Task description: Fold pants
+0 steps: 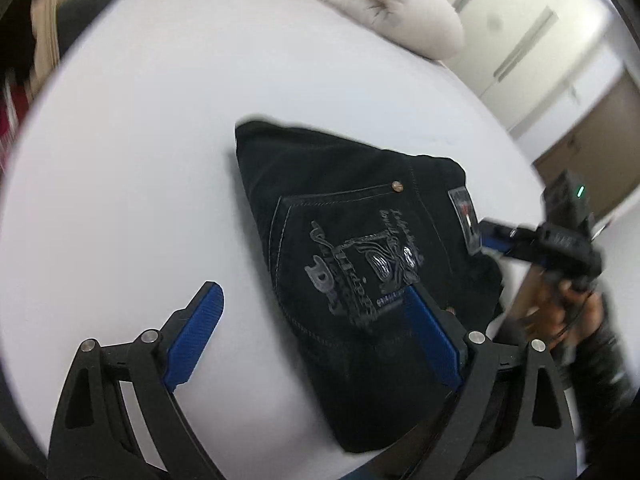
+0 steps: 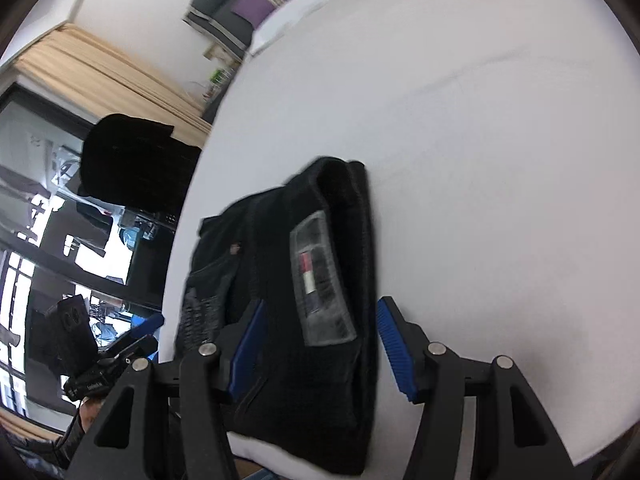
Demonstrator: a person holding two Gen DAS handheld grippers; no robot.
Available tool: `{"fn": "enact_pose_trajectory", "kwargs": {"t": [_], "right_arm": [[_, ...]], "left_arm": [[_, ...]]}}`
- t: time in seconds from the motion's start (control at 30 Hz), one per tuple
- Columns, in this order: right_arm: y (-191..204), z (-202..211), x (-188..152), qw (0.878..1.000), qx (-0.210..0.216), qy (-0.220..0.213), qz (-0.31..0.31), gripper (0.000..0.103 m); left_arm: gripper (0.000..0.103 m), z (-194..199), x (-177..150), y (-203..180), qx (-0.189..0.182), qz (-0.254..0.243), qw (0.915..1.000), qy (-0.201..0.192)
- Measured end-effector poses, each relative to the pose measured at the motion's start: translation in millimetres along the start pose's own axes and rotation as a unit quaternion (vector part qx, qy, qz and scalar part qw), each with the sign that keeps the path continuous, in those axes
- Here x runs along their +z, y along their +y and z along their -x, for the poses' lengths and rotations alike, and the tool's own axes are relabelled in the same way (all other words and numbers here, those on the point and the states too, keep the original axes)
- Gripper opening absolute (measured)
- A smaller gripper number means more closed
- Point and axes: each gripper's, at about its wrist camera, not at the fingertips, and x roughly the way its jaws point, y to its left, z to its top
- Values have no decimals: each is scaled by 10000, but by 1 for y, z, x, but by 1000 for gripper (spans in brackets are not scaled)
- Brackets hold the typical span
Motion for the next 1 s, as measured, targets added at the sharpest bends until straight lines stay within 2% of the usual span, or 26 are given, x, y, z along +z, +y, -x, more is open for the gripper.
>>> {"fn": "enact_pose_trajectory", "kwargs": {"t": [0.1, 0.2, 0.33, 0.47, 0.6, 0.73, 0.87, 1.0], "right_arm": [[0, -14, 5, 9998, 47, 184, 39, 60], [3, -24, 11, 9995, 58, 311, 68, 59], [1, -35, 17, 9989, 20, 478, -1, 33], [26, -31, 15, 9981, -305, 387, 376, 22], [65, -18, 23, 9971, -234, 161, 711, 20], [108, -18, 52, 9952, 108, 13, 968, 19], [141, -50, 104, 9937, 414, -39, 1039, 19], [164, -105, 155, 9935, 531, 59, 1005, 19]], "left_arm": [[87, -26, 10, 12, -432, 335, 9979, 357], [65, -44, 17, 12, -643, 347, 9956, 587], [47, -54, 25, 17, -770, 478, 9933, 724], [26, -47, 27, 21, -954, 555, 9916, 680], [21, -22, 39, 24, -1071, 488, 9919, 469], [21, 25, 77, 48, -926, 270, 9953, -57], [21, 53, 130, 83, -598, 7, 9973, -421], [21, 53, 179, 132, -345, 79, 9975, -618]]}}
